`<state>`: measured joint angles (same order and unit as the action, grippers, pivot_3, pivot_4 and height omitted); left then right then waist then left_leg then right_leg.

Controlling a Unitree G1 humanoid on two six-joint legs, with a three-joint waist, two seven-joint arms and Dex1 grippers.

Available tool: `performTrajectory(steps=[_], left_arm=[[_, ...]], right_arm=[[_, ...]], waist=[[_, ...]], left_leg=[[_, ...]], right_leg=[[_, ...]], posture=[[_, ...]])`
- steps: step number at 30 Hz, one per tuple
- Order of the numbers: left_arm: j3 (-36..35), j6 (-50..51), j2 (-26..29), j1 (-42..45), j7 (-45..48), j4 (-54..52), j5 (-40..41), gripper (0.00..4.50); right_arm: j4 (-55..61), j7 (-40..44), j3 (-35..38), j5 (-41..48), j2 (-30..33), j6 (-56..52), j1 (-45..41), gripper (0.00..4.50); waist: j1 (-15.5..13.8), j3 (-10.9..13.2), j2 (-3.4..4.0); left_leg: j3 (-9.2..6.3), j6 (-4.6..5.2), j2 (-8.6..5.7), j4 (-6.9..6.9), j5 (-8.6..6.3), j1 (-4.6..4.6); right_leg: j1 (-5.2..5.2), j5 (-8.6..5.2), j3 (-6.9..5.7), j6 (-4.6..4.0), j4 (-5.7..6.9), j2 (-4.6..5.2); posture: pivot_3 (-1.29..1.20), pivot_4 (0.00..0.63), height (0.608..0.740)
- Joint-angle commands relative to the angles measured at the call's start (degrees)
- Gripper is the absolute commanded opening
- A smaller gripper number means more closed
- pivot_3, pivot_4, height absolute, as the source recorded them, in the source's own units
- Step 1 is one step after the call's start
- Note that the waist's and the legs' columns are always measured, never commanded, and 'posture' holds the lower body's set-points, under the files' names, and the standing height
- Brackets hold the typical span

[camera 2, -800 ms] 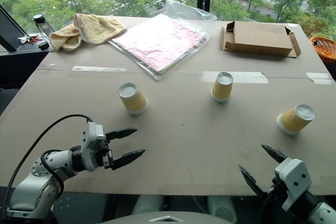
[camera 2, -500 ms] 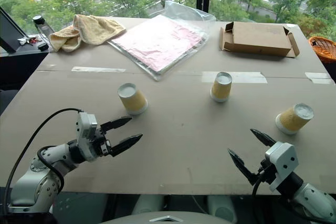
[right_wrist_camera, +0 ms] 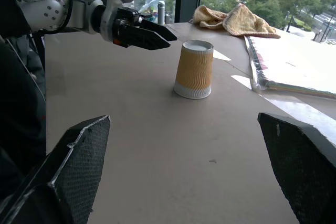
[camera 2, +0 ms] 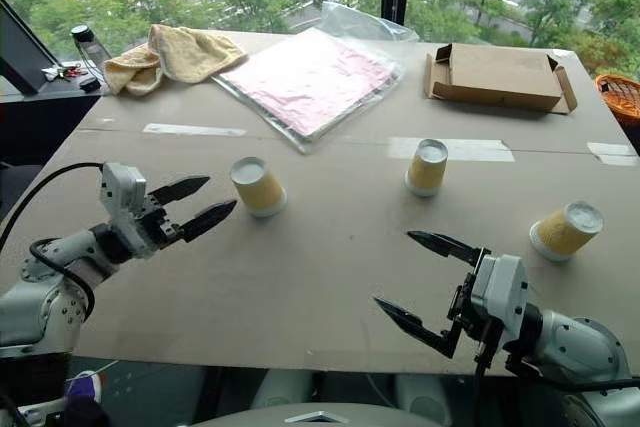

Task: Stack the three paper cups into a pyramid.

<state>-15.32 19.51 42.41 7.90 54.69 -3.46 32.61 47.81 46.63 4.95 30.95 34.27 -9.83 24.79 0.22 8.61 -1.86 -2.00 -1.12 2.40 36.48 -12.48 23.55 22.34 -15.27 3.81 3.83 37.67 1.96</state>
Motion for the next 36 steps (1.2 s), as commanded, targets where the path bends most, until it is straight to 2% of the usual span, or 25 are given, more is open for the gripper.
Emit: performTrajectory(steps=[1,3,6,8,9,10,14,18,27,32,34,35,36], left_arm=[[4.22,-2.94,-0.34,6.32,2.9,5.04,-3.59,4.5],[7.19,-4.82,-1.6,10.41,3.86,9.19,-6.14,4.5],[9.89,-7.39,-2.23,13.0,6.68,13.48,-8.52,3.7],[10.94,-9.09,-2.77,14.39,7.99,15.62,-9.47,2.69],[11.33,-9.81,-3.23,15.27,8.78,16.45,-9.61,2.45],[11.68,-10.29,-3.64,16.0,9.71,16.92,-9.46,2.41],[13.39,-7.56,-5.84,18.65,13.31,14.02,-6.8,2.41],[16.88,-5.55,-9.08,21.49,13.76,11.73,-7.58,2.41],[22.41,-10.77,-17.13,27.22,12.18,18.45,-13.9,2.41],[23.98,-12.98,-18.73,27.64,14.39,21.79,-15.3,2.41],[23.85,-12.93,-19.3,27.69,15.48,23.17,-14.7,3.43],[23.72,-13.29,-19.53,27.71,15.83,23.69,-14.56,3.68],[23.43,-14.08,-19.74,27.69,15.69,24.29,-14.73,4.13]], right_arm=[[1.94,-0.92,0.73,-0.86,-0.03,1.27,1.68,4.44],[2.43,-2.01,1.1,-1.66,-0.58,1.68,3.13,4.44],[3.93,-3.46,1.49,-2.57,-1.18,2.05,5.46,4.5],[5.11,-4.41,2.04,-3.0,-1.59,2.28,7.33,4.5],[5.7,-4.95,2.35,-3.32,-1.86,2.56,8.53,4.5],[6.19,-5.43,2.55,-3.67,-2.1,2.77,9.56,4.5],[7.55,-7.93,2.79,-5.56,-3.61,3.3,12.74,4.5],[7.92,-10.61,2.96,-7.72,-5.76,3.59,15.25,4.5],[9.81,-14.13,3.23,-11.65,-8.73,4.94,20.49,4.5],[10.89,-15.62,3.43,-13.2,-9.87,5.01,22.86,4.5],[10.99,-15.92,3.44,-13.49,-10.26,5.1,23.64,4.5],[11.0,-15.97,3.45,-13.62,-10.35,5.2,23.98,4.5],[11.02,-16.11,3.5,-13.79,-10.44,5.24,24.35,4.5]], waist=[[0.21,0.0,0.0],[0.3,0.01,0.01],[0.64,0.01,0.01],[0.57,0.01,0.01],[0.52,0.01,0.02],[0.49,0.0,0.03],[0.16,-0.01,0.0],[-0.02,-0.01,0.0],[0.5,-0.01,0.01],[0.47,-0.01,0.01],[0.43,-0.01,0.01],[0.42,-0.01,0.01],[0.42,-0.01,0.01]], left_leg=[[0.0,0.0,0.0,0.0,0.0,0.02],[-0.01,0.0,0.0,-0.01,0.0,0.03],[-0.02,0.0,-0.01,0.0,0.0,0.02],[-0.02,0.0,0.0,0.0,0.0,0.02],[-0.04,0.0,0.0,0.0,0.0,0.01],[-0.04,0.0,0.0,0.0,0.0,0.01],[-0.04,0.0,0.0,0.07,0.0,0.06],[-0.06,0.0,-0.01,0.12,0.0,0.1],[-0.06,0.0,-0.01,0.12,0.0,0.08],[-0.07,0.0,-0.01,0.12,0.0,0.1],[-0.06,0.0,-0.01,0.12,0.0,0.1],[-0.06,0.0,-0.01,0.12,0.0,0.1],[-0.06,0.0,-0.01,0.12,0.0,0.09]], right_leg=[[0.01,0.05,0.0,0.1,0.0,0.0],[0.01,0.07,0.0,0.12,0.01,0.0],[0.02,0.07,0.0,0.12,0.02,-0.03],[0.02,0.07,0.01,0.12,0.03,-0.04],[0.02,0.07,0.0,0.12,0.04,-0.04],[0.01,0.07,0.0,0.12,0.05,-0.04],[0.01,0.07,-0.01,0.13,0.06,-0.03],[0.01,0.07,-0.01,0.14,0.05,-0.03],[0.01,0.07,0.01,0.14,0.06,-0.06],[0.01,0.07,0.01,0.14,0.06,-0.06],[0.01,0.07,0.01,0.14,0.05,-0.06],[0.01,0.07,0.01,0.14,0.05,-0.06],[0.01,0.06,0.01,0.13,0.05,-0.06]], posture=[[0.0,0.15,0.74],[0.0,0.15,0.74],[0.0,0.15,0.74],[0.0,0.15,0.74],[0.0,0.15,0.74],[0.0,0.15,0.74],[0.0,0.15,0.74],[0.0,0.15,0.74],[0.0,0.15,0.74],[0.0,0.15,0.74],[0.0,0.15,0.74],[0.0,0.15,0.74],[0.0,0.15,0.74]])
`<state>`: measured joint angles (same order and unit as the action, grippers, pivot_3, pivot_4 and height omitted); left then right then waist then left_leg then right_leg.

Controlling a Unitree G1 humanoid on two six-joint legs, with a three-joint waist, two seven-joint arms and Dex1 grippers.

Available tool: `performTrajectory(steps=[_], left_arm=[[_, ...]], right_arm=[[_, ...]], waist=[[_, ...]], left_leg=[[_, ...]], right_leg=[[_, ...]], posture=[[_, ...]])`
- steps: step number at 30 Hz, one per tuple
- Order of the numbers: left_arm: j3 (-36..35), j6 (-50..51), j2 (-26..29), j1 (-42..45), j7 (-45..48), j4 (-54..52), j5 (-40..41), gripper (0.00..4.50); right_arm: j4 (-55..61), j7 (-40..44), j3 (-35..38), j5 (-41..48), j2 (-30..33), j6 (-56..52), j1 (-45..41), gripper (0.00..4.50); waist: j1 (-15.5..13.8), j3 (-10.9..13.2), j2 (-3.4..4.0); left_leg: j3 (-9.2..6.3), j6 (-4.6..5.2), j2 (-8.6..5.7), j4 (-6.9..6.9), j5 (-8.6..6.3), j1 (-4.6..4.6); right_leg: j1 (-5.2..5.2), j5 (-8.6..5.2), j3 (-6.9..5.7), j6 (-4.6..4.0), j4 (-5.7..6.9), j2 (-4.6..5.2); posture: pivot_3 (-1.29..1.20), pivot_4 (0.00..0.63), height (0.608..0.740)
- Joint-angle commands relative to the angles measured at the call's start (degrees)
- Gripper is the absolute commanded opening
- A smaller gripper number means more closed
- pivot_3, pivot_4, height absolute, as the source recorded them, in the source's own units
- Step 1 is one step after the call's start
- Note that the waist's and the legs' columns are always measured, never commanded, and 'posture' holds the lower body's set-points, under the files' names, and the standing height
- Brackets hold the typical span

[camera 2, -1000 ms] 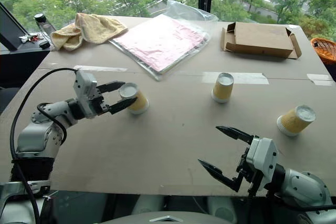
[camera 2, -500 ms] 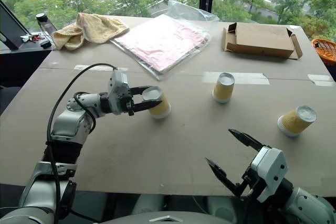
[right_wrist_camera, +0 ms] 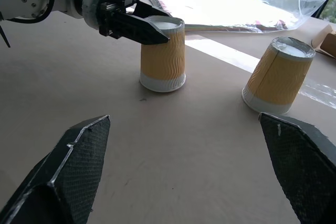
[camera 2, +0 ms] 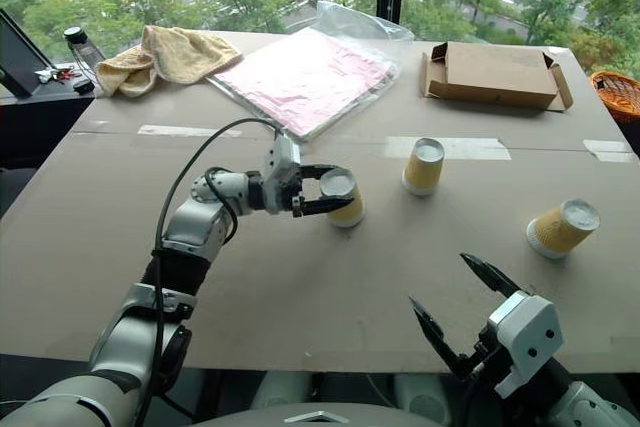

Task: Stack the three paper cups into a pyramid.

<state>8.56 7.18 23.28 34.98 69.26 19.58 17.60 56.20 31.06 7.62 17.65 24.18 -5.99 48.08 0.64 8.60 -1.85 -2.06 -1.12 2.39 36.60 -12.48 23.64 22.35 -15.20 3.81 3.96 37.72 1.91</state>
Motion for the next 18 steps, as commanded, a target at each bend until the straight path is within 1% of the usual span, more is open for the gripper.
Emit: performTrajectory(steps=[1,4,7,9,11,13,14,15,16,18], left_arm=[[-0.84,-2.4,-0.76,0.55,0.84,1.65,0.13,4.34],[-2.47,-2.21,-0.23,0.47,0.31,1.58,0.93,4.34],[-6.74,5.26,3.08,-1.82,3.26,-4.8,8.22,4.34],[-8.79,7.84,4.46,-3.04,3.23,-8.04,10.87,4.34],[-10.59,10.16,6.77,-5.38,3.68,-12.6,13.1,4.34],[-12.2,12.79,8.96,-8.68,3.32,-18.35,15.32,4.34],[-12.71,14.03,9.73,-10.09,2.78,-20.65,16.1,4.34],[-14.08,14.32,10.0,-12.41,1.85,-23.2,17.28,4.34],[-15.13,13.85,9.85,-13.99,1.45,-24.79,18.21,4.34],[-16.22,15.22,11.81,-17.33,1.52,-28.12,19.15,4.34]], right_arm=[[2.65,-0.79,0.9,-0.65,-0.48,1.31,1.41,4.5],[2.38,-2.21,1.75,-1.46,-1.24,0.97,1.14,4.5],[2.0,-5.07,2.3,-0.44,-0.81,-3.85,-5.08,4.5],[1.95,-6.56,2.37,-0.13,-0.19,-7.24,-9.43,4.5],[0.27,-10.89,2.24,-3.05,1.19,-15.97,-17.63,4.5],[-4.03,-11.19,2.13,0.8,2.62,-22.97,-27.38,4.5],[-6.05,-11.55,2.32,2.42,2.37,-25.16,-31.41,4.5],[-9.35,-12.36,1.98,3.18,1.83,-27.42,-37.26,4.5],[-11.88,-12.93,1.51,3.19,1.56,-29.08,-41.5,4.5],[-17.08,-13.37,-0.47,1.54,1.89,-30.97,-48.58,4.5]], waist=[[0.0,0.0,0.0],[0.0,0.0,0.0],[0.52,0.02,-0.01],[0.59,0.02,0.0],[0.19,0.02,0.03],[0.41,0.02,0.03],[0.31,0.02,0.05],[0.23,0.03,0.05],[0.19,0.05,0.07],[0.15,0.1,0.14]], left_leg=[[0.0,0.0,0.0,0.0,0.0,0.0],[-0.01,0.0,0.0,0.0,0.0,0.01],[0.0,0.0,0.02,0.0,0.0,0.0],[0.01,0.0,0.04,0.0,0.0,-0.02],[-0.01,0.0,0.03,0.0,0.0,-0.04],[0.0,0.0,0.04,0.02,0.0,-0.04],[0.07,0.0,0.03,0.07,0.0,-0.04],[0.06,0.0,-0.01,0.09,0.0,-0.05],[0.02,0.0,0.0,0.08,0.0,-0.03],[0.02,0.0,0.0,0.07,0.0,-0.03]], right_leg=[[0.0,0.0,0.0,0.0,0.0,0.0],[0.0,0.0,0.0,0.0,0.0,0.0],[0.01,0.0,0.0,0.0,0.01,-0.01],[0.01,0.01,0.03,-0.01,0.04,-0.01],[0.02,0.01,0.02,-0.02,0.09,-0.01],[0.01,0.02,0.02,-0.02,0.07,0.0],[0.01,0.02,0.09,-0.03,0.08,0.0],[0.0,0.03,0.09,-0.02,0.07,0.03],[0.0,0.02,0.07,-0.03,0.09,0.03],[0.01,0.02,0.06,-0.03,0.09,0.02]], posture=[[0.0,0.15,0.74],[0.0,0.15,0.74],[0.0,0.15,0.74],[0.0,0.15,0.74],[0.0,0.15,0.74],[0.0,0.15,0.74],[0.0,0.15,0.74],[0.0,0.15,0.74],[0.0,0.15,0.74],[0.0,0.15,0.74]])
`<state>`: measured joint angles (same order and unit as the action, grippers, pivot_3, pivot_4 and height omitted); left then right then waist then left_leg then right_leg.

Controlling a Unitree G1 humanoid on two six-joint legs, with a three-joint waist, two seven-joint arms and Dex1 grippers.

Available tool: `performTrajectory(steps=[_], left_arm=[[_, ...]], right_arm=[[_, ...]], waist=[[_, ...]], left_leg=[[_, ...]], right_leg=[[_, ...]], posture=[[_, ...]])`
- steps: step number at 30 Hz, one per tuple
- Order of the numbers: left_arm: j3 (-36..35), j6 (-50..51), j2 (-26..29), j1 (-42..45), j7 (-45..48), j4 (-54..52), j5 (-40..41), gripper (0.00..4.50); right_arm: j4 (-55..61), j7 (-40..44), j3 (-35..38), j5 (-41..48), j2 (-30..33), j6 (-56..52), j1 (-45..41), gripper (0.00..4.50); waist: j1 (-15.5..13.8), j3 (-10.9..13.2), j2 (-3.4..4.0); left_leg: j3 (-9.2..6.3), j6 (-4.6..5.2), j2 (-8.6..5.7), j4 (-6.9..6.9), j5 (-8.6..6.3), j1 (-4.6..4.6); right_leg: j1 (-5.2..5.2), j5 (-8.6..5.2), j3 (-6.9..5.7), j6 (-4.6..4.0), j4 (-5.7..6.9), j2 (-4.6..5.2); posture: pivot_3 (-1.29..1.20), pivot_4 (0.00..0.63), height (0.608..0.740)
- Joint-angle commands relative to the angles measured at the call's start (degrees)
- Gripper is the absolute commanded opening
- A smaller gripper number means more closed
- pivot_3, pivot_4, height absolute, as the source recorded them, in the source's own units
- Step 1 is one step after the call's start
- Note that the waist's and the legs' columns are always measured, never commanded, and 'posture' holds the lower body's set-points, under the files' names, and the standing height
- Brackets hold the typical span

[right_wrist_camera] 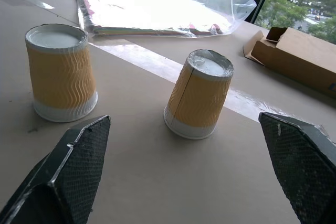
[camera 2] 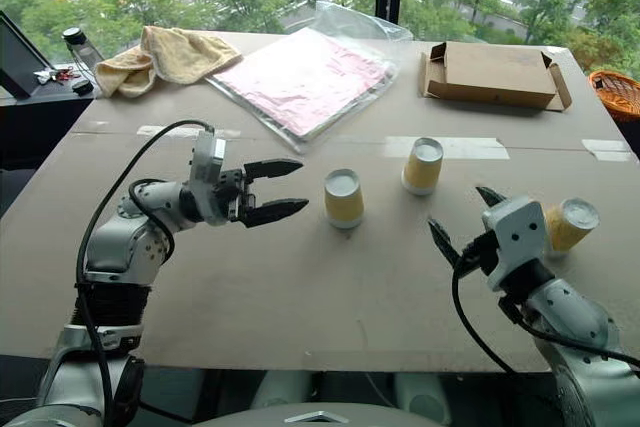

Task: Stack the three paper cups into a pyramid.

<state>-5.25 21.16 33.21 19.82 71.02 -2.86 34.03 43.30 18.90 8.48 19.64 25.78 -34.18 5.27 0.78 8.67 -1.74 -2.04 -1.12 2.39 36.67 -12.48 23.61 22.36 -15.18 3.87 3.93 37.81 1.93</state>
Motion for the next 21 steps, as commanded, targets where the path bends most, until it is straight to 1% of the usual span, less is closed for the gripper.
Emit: performTrajectory(steps=[1,4,6,9,15,17,18,20,21], left_arm=[[-3.61,2.73,3.18,-3.78,-0.13,-7.35,4.06,4.34],[-7.61,7.39,6.46,-8.12,-0.55,-11.84,9.13,4.34],[-9.03,8.19,7.31,-10.18,-1.33,-13.78,10.45,4.34],[-10.89,9.08,8.0,-13.37,-2.3,-16.57,12.16,4.34],[-12.0,10.8,8.5,-16.27,-4.61,-20.7,14.67,4.34],[-12.05,11.11,8.53,-16.84,-5.21,-21.45,15.23,4.5],[-12.11,11.26,8.62,-17.07,-5.34,-21.69,15.53,4.5],[-12.22,11.29,9.16,-17.45,-4.75,-21.58,15.9,4.5],[-12.23,11.23,9.4,-17.6,-4.44,-21.42,16.05,4.5]], right_arm=[[-7.79,-1.98,-2.32,-1.42,-0.2,-3.47,-9.76,4.5],[-16.01,-2.64,-4.67,-2.72,-1.47,-4.92,-18.65,4.5],[-18.97,-2.66,-4.98,-2.64,-2.28,-5.73,-21.66,4.5],[-23.36,-2.28,-6.04,-3.24,-3.35,-5.5,-24.97,4.5],[-32.24,-2.03,-6.9,-4.38,-5.29,-3.97,-29.99,4.5],[-33.79,-1.71,-6.89,-4.57,-5.61,-3.3,-30.68,3.94],[-34.21,-1.69,-6.71,-4.49,-5.87,-3.05,-30.9,3.6],[-34.31,-0.94,-6.72,-4.32,-5.9,-2.1,-31.06,2.6],[-33.76,-0.54,-6.66,-4.12,-5.73,-1.94,-30.83,2.17]], waist=[[0.03,0.05,0.02],[0.08,0.09,0.06],[0.0,0.14,0.14],[0.04,0.15,0.16],[0.33,0.16,0.17],[0.29,0.16,0.18],[0.27,0.16,0.18],[0.28,0.16,0.18],[0.29,0.17,0.18]], left_leg=[[0.0,0.0,0.0,0.0,0.0,0.01],[-0.03,0.0,0.0,-0.1,0.0,0.07],[-0.01,0.0,0.0,-0.15,0.0,0.12],[0.01,0.0,-0.01,-0.19,0.0,0.13],[0.03,0.0,0.0,-0.19,0.0,0.08],[0.03,0.01,0.0,-0.19,0.0,0.07],[0.03,0.0,0.0,-0.19,0.0,0.08],[0.03,0.0,0.0,-0.19,0.0,0.09],[0.04,0.0,0.0,-0.19,0.0,0.1]], right_leg=[[0.01,0.0,0.0,0.0,0.0,0.0],[0.09,0.0,-0.03,0.0,-0.01,-0.01],[0.17,0.0,-0.03,0.0,0.0,0.0],[0.19,0.0,-0.03,0.0,-0.03,0.01],[0.21,0.01,-0.01,0.0,0.06,0.01],[0.21,0.01,-0.01,0.0,0.07,0.0],[0.21,0.01,-0.01,-0.01,0.06,0.0],[0.22,0.01,-0.01,-0.01,0.05,0.0],[0.23,0.01,-0.01,0.0,0.04,0.0]], posture=[[0.0,0.15,0.74],[0.0,0.15,0.74],[0.0,0.15,0.74],[0.0,0.15,0.74],[0.0,0.15,0.74],[0.0,0.15,0.74],[0.0,0.15,0.74],[0.0,0.15,0.74],[0.0,0.15,0.74]])
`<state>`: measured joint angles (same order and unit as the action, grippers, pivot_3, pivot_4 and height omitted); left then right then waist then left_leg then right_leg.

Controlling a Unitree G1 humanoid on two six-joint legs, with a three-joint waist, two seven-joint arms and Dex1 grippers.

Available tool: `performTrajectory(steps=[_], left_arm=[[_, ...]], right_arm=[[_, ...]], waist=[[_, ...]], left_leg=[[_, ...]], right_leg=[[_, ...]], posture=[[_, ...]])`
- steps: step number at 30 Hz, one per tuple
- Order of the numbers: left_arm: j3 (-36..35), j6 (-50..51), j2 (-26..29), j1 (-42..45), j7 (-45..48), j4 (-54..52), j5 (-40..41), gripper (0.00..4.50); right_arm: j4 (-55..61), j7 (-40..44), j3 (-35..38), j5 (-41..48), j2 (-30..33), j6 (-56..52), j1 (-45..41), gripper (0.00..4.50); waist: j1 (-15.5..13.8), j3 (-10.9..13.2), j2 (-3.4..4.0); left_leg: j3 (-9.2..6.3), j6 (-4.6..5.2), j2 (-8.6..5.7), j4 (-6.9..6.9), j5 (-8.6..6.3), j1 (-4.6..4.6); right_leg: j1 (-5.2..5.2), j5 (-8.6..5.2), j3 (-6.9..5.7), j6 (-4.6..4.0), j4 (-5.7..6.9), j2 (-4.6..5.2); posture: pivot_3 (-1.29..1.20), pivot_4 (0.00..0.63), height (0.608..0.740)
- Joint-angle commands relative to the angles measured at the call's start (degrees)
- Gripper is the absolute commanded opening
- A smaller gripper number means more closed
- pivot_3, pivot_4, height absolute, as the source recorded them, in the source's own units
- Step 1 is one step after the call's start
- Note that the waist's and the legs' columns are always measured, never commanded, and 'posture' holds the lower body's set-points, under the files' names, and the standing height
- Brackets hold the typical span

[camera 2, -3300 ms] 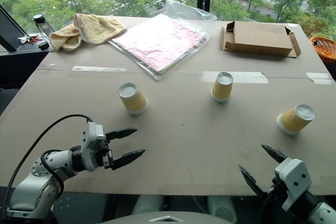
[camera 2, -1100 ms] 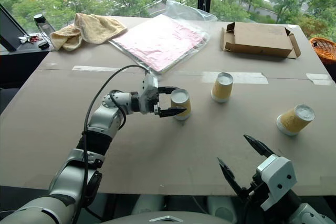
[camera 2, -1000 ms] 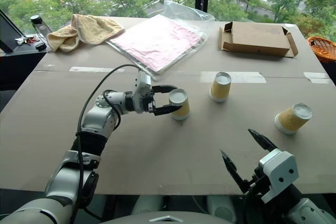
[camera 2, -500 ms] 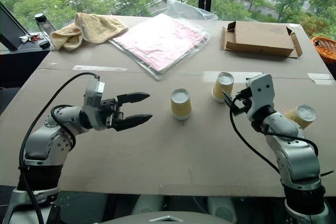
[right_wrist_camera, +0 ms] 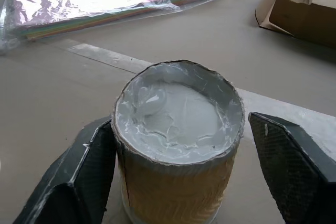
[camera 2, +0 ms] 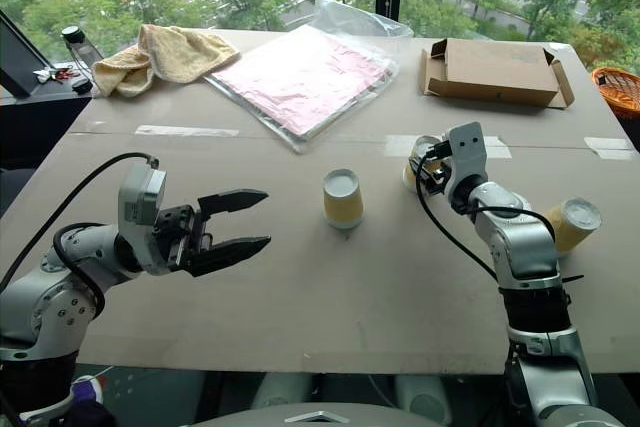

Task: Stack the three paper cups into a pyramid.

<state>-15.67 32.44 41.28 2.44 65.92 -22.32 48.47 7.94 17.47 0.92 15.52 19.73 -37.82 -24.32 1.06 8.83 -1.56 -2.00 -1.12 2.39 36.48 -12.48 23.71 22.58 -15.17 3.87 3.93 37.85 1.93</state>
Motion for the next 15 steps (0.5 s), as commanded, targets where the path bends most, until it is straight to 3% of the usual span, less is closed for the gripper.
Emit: performTrajectory(steps=[1,11,15], left_arm=[[-1.75,-0.1,1.57,-0.22,1.02,-1.62,1.76,4.5],[0.06,-1.81,3.13,0.31,4.76,2.11,0.24,4.5],[0.71,-1.97,3.23,1.3,5.71,3.18,-0.21,4.5]], right_arm=[[3.29,1.82,1.05,0.68,0.85,1.4,-0.61,2.07],[28.29,10.62,-0.3,8.45,9.88,-5.29,14.46,2.07],[31.63,9.63,-2.37,8.61,9.12,-5.31,17.15,2.07]], waist=[[0.01,0.01,0.01],[-0.08,0.04,0.06],[0.23,0.03,0.05]], left_leg=[[-0.01,0.0,0.0,-0.01,0.0,0.01],[-0.01,0.0,0.0,-0.06,0.0,0.02],[-0.01,0.0,0.02,-0.06,0.0,-0.01]], right_leg=[[0.01,0.0,0.0,0.0,0.0,0.0],[0.03,-0.01,-0.01,0.0,-0.05,0.01],[0.03,-0.02,0.01,0.0,-0.04,-0.02]], posture=[[0.0,0.15,0.74],[0.0,0.15,0.74],[0.0,0.15,0.74]])
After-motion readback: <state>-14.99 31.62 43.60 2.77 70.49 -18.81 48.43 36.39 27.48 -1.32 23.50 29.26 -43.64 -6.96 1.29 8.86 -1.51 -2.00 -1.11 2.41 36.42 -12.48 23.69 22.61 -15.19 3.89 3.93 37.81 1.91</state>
